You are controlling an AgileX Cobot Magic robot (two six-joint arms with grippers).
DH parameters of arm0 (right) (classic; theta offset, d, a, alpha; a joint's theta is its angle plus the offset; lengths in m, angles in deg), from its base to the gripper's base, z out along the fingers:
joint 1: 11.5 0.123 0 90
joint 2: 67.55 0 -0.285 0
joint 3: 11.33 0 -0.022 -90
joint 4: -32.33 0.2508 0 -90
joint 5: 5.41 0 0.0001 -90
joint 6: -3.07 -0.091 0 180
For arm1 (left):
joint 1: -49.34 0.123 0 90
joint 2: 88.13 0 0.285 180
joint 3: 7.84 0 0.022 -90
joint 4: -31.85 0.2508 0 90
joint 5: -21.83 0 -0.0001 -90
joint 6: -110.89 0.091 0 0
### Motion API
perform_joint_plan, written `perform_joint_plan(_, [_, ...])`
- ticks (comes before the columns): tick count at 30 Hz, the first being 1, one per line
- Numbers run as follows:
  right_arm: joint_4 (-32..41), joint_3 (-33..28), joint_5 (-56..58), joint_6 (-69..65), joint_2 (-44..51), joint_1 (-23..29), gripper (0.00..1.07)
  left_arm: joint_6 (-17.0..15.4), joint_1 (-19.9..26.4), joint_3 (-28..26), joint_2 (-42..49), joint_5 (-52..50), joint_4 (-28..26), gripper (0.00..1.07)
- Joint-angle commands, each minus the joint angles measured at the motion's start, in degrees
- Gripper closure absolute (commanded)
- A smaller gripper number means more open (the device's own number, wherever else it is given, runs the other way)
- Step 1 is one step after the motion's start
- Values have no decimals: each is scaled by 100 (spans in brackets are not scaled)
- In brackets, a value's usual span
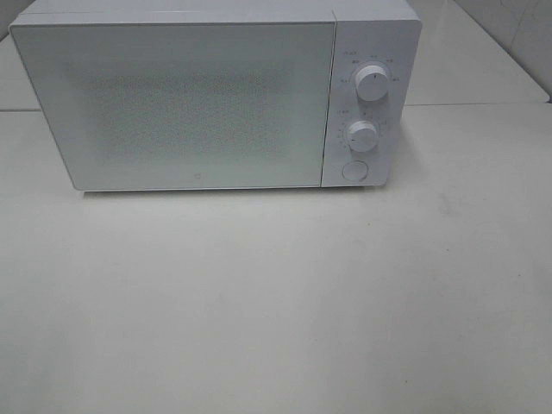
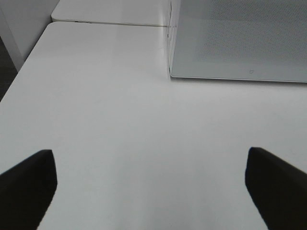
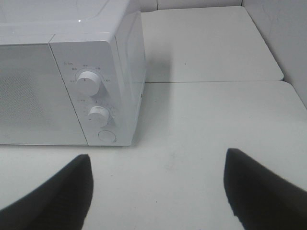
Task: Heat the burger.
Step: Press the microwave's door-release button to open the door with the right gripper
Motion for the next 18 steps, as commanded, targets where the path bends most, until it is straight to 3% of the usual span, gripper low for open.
perform_joint_plan(1, [0, 23, -693, 23, -613, -40, 31, -11, 6, 17, 86, 11, -6, 7])
perform_joint_plan(18, [-6, 23, -2962, 6, -2309, -29, 31, -11, 6, 17, 86, 11, -6, 7])
